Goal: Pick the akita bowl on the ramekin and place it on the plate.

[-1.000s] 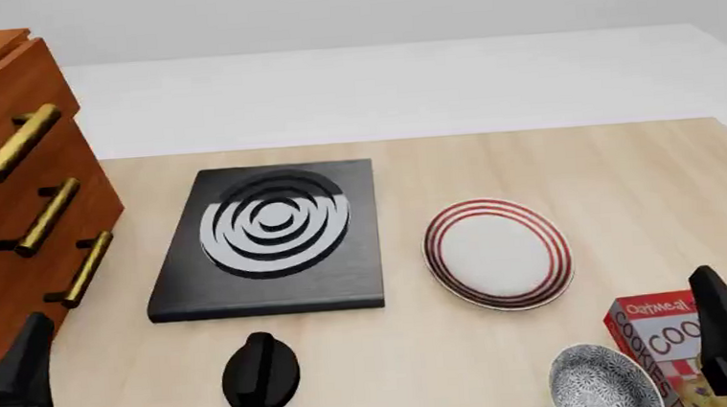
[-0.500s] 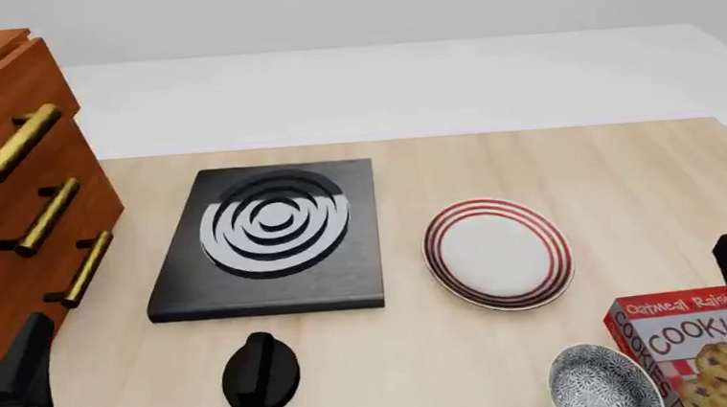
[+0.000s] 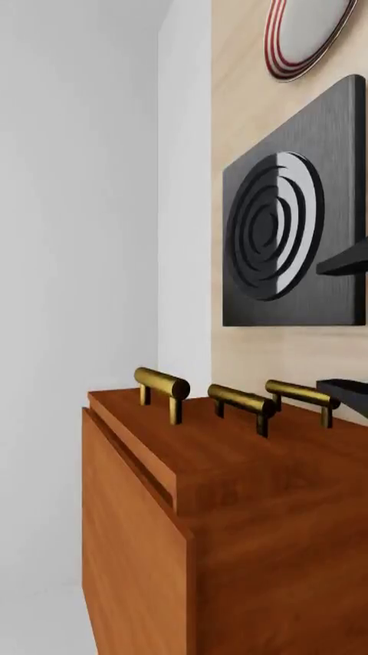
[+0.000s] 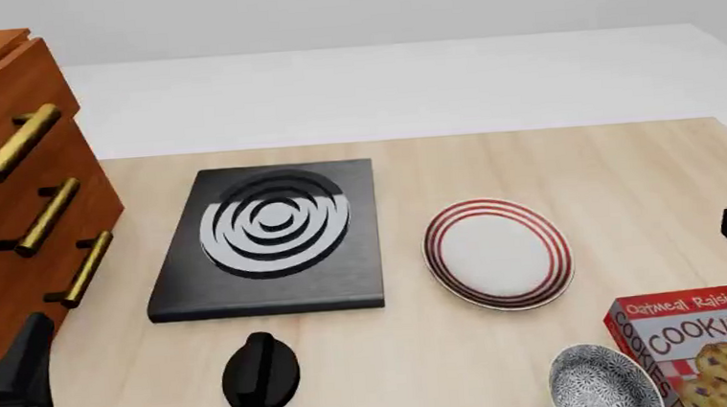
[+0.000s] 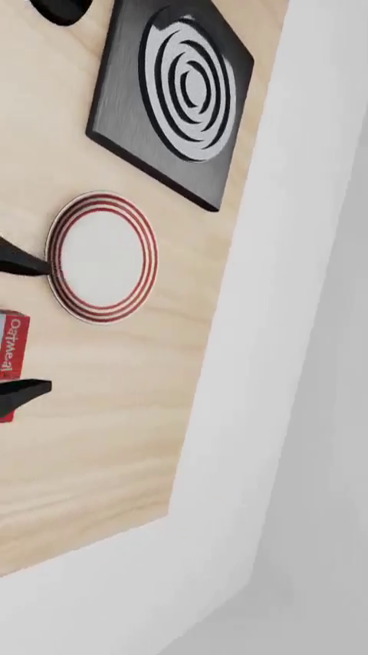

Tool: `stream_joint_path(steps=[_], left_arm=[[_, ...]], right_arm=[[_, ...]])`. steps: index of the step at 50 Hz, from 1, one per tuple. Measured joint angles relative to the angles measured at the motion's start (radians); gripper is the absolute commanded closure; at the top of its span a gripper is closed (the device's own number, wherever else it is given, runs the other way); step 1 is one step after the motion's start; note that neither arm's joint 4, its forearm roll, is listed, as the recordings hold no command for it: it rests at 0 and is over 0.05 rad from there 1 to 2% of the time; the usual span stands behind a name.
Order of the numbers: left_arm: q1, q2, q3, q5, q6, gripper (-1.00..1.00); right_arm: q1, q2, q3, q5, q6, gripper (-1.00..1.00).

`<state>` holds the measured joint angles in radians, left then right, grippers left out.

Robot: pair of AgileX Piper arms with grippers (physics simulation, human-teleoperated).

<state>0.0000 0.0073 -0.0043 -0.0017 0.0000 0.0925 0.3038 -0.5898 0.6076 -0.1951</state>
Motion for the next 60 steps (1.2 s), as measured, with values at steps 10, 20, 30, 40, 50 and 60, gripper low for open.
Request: stream_joint_path(steps=[10,20,30,40,50,60], left_arm=[[0.000,0.000,0.000,0.000,0.000,-1.00],[0.000,0.000,0.000,0.000,0.000,-1.00],[0.000,0.000,0.000,0.000,0.000,-1.00],[0.000,0.000,0.000,0.000,0.000,-1.00],[0.000,0.000,0.000,0.000,0.000,-1.00],[0.000,0.000,0.000,0.000,0.000,-1.00]], right_arm=[[0.022,0.063,0.019,0.075,-0.027,-1.00],[0.058,0.090,0.061,0.116,-0.017,-1.00],[0.087,0.112,0.120,0.119,0.006,-1.00],[0.101,0.145,0.179,0.093,0.020,-1.00],[0.101,0.168,0.225,0.072,0.033,-1.00],[0.095,0.193,0.263,0.048,0.044,-1.00]])
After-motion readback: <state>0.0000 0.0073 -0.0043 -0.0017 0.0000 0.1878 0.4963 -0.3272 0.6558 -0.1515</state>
